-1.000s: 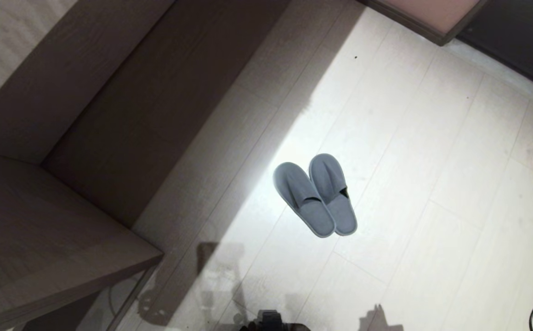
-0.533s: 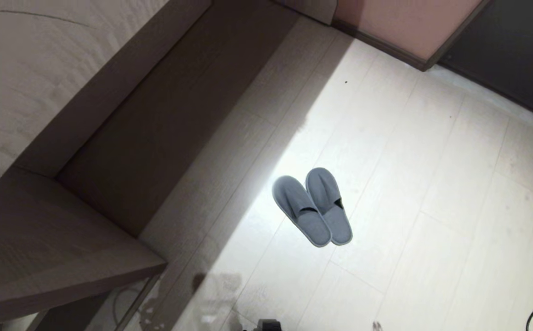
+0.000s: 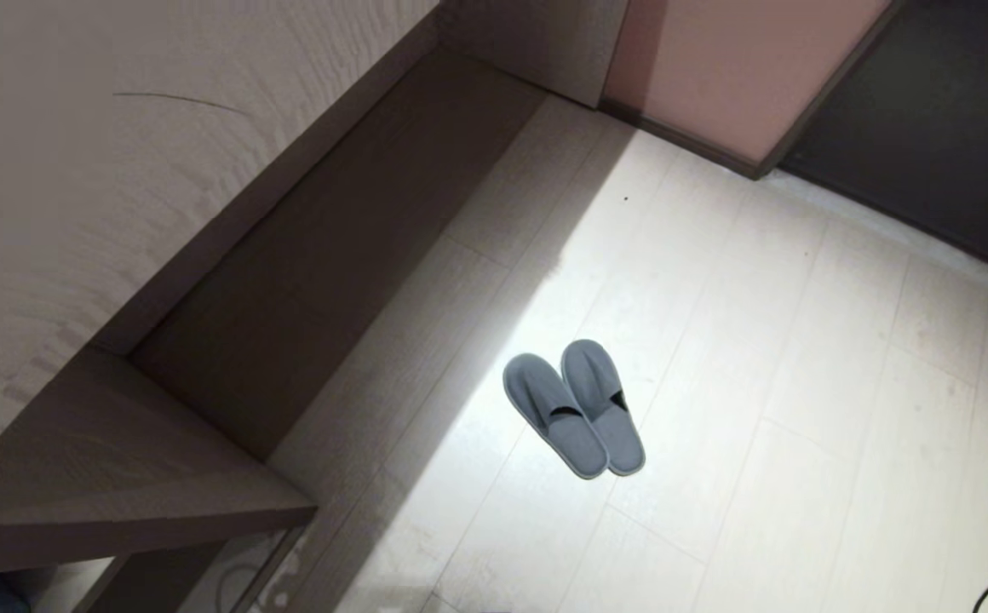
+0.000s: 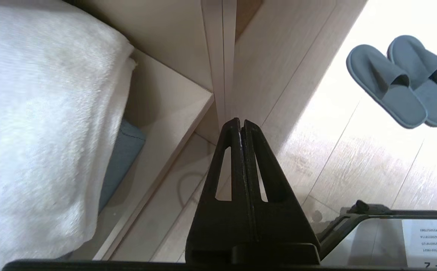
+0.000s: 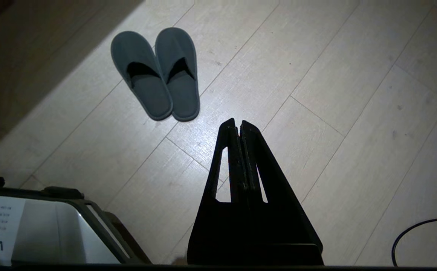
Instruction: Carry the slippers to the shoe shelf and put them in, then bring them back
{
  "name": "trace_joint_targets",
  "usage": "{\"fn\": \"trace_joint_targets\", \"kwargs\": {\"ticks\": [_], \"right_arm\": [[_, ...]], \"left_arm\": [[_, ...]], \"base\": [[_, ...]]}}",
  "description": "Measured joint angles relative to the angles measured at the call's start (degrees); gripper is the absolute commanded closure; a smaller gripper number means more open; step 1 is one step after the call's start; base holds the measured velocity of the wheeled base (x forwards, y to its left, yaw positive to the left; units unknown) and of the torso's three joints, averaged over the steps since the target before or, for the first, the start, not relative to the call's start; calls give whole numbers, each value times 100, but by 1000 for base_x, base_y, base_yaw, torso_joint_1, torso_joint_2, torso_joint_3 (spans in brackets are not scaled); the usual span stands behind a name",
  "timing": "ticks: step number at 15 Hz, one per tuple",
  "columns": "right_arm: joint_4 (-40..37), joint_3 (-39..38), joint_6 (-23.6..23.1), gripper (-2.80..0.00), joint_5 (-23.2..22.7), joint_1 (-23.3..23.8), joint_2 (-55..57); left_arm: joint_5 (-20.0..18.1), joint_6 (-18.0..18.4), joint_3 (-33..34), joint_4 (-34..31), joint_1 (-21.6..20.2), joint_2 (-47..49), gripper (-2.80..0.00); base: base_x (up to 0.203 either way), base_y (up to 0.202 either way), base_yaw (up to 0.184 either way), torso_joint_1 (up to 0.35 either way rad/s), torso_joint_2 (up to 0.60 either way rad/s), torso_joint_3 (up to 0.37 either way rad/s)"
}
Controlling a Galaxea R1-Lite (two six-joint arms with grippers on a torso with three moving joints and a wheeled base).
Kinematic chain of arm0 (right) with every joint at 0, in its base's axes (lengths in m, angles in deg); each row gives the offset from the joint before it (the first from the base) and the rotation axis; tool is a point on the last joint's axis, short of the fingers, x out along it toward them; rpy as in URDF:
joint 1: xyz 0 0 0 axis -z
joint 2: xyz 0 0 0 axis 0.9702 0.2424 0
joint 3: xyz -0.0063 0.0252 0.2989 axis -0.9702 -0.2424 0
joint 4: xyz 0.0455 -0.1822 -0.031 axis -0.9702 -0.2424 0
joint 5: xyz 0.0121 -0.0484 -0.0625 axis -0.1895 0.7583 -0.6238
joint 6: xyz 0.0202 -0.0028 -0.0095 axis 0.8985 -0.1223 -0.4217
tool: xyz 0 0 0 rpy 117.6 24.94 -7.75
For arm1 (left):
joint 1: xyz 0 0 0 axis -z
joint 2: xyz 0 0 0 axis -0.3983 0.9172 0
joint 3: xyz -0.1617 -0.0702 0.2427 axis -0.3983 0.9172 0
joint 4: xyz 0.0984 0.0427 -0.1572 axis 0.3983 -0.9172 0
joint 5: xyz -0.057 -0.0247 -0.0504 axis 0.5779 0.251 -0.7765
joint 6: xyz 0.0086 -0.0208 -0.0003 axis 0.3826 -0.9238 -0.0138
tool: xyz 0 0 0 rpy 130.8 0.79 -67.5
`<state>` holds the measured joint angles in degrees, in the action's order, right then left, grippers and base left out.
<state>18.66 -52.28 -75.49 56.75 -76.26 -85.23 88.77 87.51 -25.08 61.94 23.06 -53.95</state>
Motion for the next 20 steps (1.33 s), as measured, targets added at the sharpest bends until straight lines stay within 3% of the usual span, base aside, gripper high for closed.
{"fn": "trace_joint_targets", "kwargs": {"ticks": [20], "right_arm": [[0, 0, -56, 0, -1, 0, 10]], "left_arm": [[-2, -11, 0, 6, 0, 0, 0]], "base": [[0, 0, 0, 4, 2, 205]]}}
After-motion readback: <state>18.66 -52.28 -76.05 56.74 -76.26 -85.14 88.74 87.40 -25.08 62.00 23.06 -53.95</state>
